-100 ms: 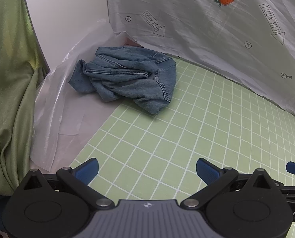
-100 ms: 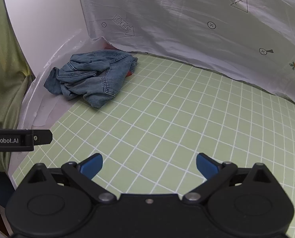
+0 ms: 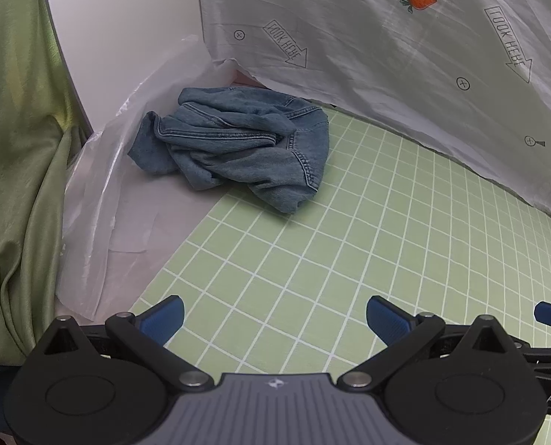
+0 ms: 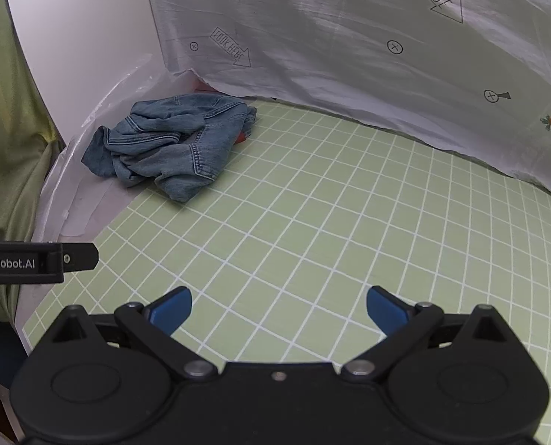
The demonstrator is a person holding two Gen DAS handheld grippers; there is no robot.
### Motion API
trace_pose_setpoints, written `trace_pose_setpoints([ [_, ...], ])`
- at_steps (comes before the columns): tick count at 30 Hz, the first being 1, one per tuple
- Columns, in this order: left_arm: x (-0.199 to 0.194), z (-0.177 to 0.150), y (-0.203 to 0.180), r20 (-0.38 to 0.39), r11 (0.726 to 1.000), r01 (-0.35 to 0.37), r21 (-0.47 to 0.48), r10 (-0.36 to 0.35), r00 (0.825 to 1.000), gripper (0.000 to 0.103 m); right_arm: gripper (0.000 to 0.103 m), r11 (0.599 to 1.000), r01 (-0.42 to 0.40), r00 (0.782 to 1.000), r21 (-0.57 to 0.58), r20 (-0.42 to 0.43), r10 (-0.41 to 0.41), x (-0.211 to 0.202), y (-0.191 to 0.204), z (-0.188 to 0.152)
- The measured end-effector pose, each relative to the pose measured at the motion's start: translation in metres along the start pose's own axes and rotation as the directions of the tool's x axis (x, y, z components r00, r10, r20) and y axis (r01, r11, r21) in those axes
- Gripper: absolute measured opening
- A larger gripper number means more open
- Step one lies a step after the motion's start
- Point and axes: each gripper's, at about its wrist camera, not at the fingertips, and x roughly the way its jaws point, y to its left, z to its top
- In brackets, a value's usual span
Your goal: Fold clothes
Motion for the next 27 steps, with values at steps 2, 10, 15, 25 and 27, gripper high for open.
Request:
trace_pose_setpoints([
  [2, 0.0002, 0.0001, 0.0001, -0.001, 1.0, -0.003, 0.001, 0.003, 1.0, 0.103, 0.102, 1.0, 0.0, 1.0, 0.001, -0.001, 0.0, -0.0014, -0.0008, 0.0006],
  [10, -0.0002, -0.0054, -0.0004, 0.002, 1.0, -0.005, 0.0, 0.005, 1.0, 0.103, 0.102, 1.0, -0.002, 1.0, 0.003, -0.004, 0.002, -0.0016, -0.001, 0.0011],
  [15, -0.0017, -0.0073, 0.0017, 0.005, 1.0, -0.003, -0.003, 0.003, 1.0, 0.103, 0.102, 1.0, -0.002, 1.0, -0.002, 0.002, 0.002, -0.004, 0.0, 0.0003],
  [25, -0.0037, -0.0093, 0.0051, 0.008, 1.0, -0.005, -0.012, 0.005, 1.0, 0.103, 0.102, 1.0, -0.004, 1.0, -0.002, 0.004, 0.004, -0.0035, -0.0016, 0.0006],
  [27, -0.004, -0.0095, 0.0057, 0.008, 1.0, -0.006, -0.015, 0.006, 1.0, 0.103, 0.102, 1.0, -0.004, 1.0, -0.003, 0.006, 0.004, -0.005, 0.0001, 0.0003],
])
